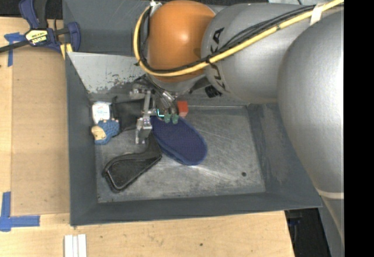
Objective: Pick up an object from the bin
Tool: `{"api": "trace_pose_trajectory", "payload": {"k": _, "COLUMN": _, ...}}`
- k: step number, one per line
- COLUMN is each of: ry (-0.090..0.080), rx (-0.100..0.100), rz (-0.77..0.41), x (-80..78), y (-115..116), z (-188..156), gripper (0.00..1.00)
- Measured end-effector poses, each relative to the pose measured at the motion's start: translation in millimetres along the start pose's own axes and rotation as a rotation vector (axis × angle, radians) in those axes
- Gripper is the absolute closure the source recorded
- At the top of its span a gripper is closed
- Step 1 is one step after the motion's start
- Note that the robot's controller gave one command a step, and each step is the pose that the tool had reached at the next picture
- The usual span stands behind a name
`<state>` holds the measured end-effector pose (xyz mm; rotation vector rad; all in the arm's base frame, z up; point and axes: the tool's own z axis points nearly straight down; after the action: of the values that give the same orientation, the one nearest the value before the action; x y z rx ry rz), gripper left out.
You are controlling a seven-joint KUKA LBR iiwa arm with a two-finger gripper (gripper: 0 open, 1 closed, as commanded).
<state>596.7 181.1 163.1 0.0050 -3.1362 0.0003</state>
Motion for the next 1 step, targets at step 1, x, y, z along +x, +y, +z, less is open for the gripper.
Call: {"api": "trace_pose_trajectory", "payload": {"k": 1, "ry": -0.013, "rx": -0.003, "rz": 0.061, "x": -17.9, "y": -33.2, "z": 80.1, "gripper": 0.00}}
